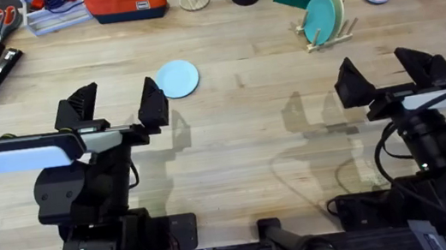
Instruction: Pick up the plates from the table one by one and place each into a slot on the dish rack.
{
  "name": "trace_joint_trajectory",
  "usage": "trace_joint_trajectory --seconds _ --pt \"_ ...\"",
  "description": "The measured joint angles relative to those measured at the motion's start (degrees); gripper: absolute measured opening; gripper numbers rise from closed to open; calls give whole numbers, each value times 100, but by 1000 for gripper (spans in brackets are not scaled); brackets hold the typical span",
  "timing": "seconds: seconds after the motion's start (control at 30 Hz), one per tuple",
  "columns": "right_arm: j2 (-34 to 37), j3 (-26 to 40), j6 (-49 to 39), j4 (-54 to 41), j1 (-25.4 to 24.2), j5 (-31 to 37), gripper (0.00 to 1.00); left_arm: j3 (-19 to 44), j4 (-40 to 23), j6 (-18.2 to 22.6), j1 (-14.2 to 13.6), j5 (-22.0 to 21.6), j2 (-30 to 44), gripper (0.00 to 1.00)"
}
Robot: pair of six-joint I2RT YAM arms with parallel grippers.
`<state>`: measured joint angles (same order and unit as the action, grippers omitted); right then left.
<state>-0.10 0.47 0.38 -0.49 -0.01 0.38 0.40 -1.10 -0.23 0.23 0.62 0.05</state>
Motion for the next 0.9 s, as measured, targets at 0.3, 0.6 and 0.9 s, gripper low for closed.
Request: trace_joint_trajectory --seconds 0.3,0.6,0.9 --pt "0 0 2 -9 0 -2 993 0 -17 0 0 0 0 993" --pt "0 0 39 -2 0 0 993 0 -20 0 0 0 0 993" --pt "9 407 -100 -541 0 -2 993 687 -1079 2 0 0 0 993"
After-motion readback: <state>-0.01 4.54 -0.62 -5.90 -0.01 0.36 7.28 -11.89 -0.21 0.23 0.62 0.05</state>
